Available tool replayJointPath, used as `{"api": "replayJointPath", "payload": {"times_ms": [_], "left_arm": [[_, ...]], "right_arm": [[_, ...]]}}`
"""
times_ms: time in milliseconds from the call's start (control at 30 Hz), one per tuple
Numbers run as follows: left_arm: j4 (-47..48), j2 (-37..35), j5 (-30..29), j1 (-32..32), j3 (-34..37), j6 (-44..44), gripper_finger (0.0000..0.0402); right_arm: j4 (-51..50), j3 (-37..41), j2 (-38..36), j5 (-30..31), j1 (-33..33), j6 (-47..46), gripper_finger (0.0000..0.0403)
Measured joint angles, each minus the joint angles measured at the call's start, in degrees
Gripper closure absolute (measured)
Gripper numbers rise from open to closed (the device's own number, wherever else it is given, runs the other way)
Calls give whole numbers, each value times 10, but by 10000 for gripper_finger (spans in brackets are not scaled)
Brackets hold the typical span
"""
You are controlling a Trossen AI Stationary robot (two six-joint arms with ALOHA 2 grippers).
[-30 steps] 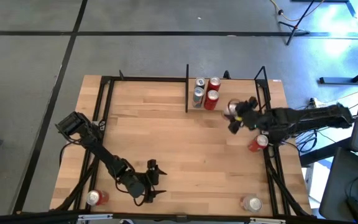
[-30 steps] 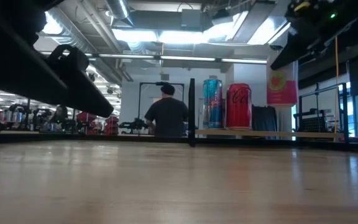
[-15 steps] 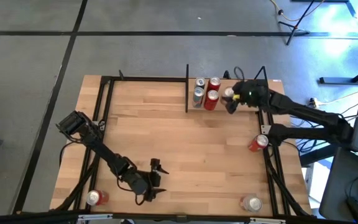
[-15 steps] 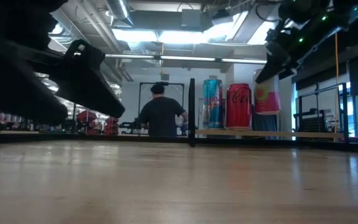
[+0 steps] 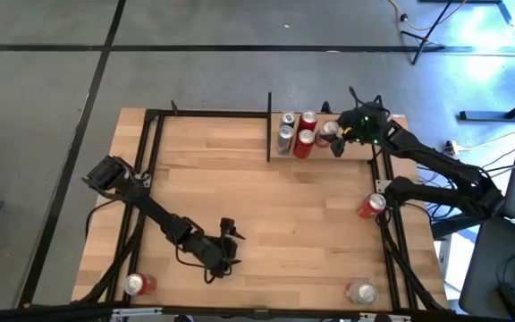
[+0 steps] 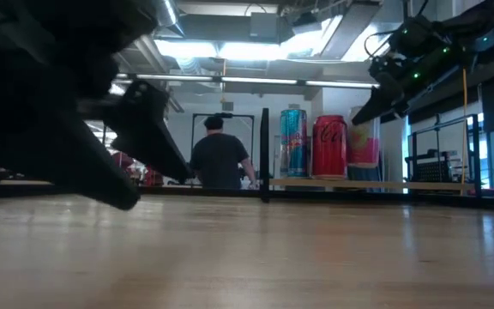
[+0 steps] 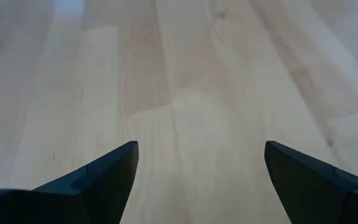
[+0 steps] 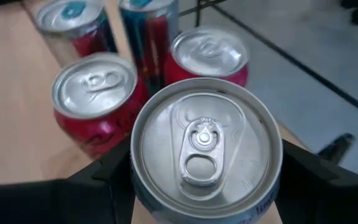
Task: Place canned beverage on shelf
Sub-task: Put the left pink soda can on the shelf
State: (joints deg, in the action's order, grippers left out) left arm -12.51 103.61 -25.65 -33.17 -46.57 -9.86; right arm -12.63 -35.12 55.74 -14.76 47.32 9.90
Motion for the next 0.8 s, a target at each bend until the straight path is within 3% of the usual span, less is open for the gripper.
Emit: {"api": "replayJointPath", "payload": {"times_ms": [233,567,800], "left_arm": [[5,0,62,29,0,14,64],[9,0,75,31,0,15,64],[12,0,97,31,0,15,64]], "right_arm": [[0,1,56,-62,57,48,145],[-7,-18,97,-156,90,95,145],[-11,-18,97,-158,90,114,145]]}}
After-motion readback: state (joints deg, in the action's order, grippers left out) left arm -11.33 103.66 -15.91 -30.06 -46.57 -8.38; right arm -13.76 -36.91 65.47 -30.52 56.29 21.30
